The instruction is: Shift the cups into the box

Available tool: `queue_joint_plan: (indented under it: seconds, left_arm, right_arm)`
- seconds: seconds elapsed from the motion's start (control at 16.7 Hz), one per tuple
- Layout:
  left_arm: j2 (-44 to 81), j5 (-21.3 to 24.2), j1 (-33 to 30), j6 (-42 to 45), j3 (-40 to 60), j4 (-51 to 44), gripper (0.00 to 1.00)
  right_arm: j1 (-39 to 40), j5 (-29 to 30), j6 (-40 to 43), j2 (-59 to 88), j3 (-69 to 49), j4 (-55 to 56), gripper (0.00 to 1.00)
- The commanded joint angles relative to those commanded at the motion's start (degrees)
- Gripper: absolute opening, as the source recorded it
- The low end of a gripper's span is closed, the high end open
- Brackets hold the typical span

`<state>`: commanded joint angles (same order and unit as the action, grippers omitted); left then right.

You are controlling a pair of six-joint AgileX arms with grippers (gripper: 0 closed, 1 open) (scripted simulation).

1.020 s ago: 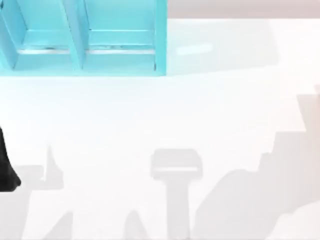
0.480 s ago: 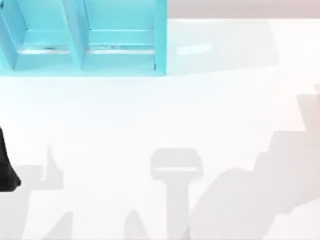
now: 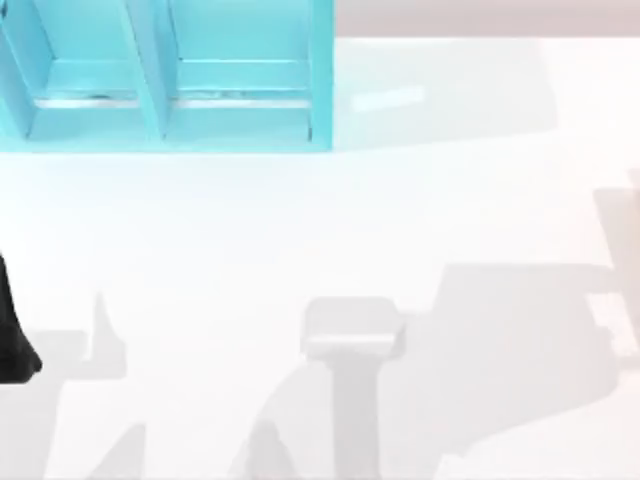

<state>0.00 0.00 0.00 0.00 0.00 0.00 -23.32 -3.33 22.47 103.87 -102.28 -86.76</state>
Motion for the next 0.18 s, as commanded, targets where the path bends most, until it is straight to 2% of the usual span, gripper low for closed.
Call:
queue_joint_plan:
  seconds: [0.18]
  left_arm:
    - [0.0,0.0,0.0,0.0,0.0,0.0,1.0]
  right_arm:
    - [0.01,-0.07,-0.03,-0.16,-1.69,-1.68,1.0]
